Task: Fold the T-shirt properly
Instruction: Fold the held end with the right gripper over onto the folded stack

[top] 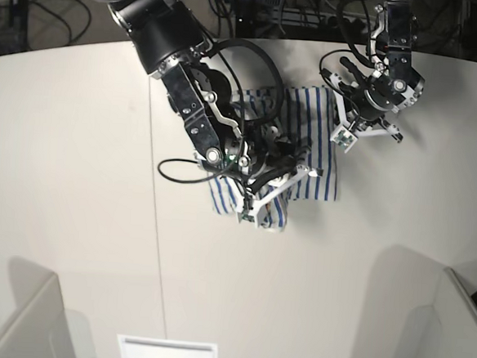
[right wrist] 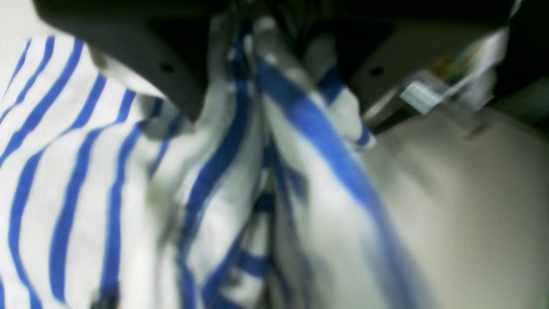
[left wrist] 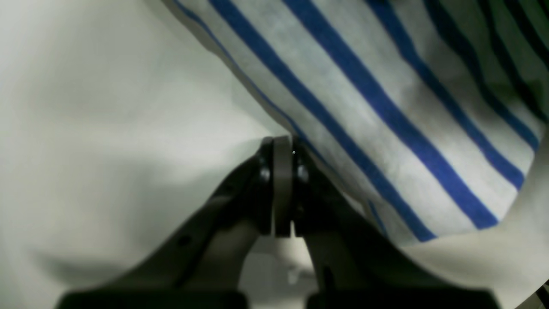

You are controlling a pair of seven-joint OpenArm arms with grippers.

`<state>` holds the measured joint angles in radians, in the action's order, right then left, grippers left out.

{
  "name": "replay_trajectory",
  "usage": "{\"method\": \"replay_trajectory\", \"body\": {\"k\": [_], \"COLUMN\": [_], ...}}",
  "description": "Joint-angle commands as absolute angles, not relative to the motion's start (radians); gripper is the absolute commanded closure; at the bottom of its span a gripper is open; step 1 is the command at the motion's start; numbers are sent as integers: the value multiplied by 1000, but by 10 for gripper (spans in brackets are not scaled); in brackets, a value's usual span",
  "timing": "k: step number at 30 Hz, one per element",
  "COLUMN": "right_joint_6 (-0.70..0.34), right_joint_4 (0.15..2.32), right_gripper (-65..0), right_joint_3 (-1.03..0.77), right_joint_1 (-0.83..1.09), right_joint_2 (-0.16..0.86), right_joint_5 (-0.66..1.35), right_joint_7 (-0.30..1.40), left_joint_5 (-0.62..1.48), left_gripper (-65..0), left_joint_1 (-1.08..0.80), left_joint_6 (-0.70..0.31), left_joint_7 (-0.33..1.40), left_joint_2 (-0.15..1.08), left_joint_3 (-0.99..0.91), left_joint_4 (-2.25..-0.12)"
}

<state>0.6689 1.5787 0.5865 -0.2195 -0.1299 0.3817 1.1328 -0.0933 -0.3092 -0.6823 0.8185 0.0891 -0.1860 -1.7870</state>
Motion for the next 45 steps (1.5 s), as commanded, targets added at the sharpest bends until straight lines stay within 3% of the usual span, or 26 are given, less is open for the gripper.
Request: {"method": "replay_trajectory", "body": {"k": [1, 18, 27, 29, 32, 39, 45], "right_joint_6": [676, 698, 698, 698, 698, 698, 698], "right_joint_4": [1580, 1520, 1521, 1521, 1524, 1524, 1552], "right_gripper": [0, 0, 0, -149, -302, -321, -326], "right_joint_3": [585, 628, 630, 630, 644, 751, 819], "right_joint_1": [-240, -262, -262, -266, -266, -282, -300], "right_joint_2": [-140, -143, -145, -145, -145, -145, -148], "right_joint_5": [386, 526, 611, 638, 644, 647, 650], "right_joint_7": [1104, 1026, 1015, 1015, 1015, 974, 972], "left_joint_5": [-105, -104, -30, 38, 148, 248, 248], "left_gripper": [0, 0, 0, 0, 0, 0, 0], "left_joint_1": [-326, -358, -417, -423, -417, -417, -420], "left_joint_6": [-698, -698, -698, -698, -698, -698, -698], "left_joint_7": [863, 863, 865, 891, 967, 990, 990], "left_joint_2": [90, 105, 111, 125, 154, 194, 200], "left_joint_3": [-185, -194, -455, -547, -674, -854, -881], "left_joint_4": [-1788, -1833, -1954, -1952, -1949, -1948, -1928]}}
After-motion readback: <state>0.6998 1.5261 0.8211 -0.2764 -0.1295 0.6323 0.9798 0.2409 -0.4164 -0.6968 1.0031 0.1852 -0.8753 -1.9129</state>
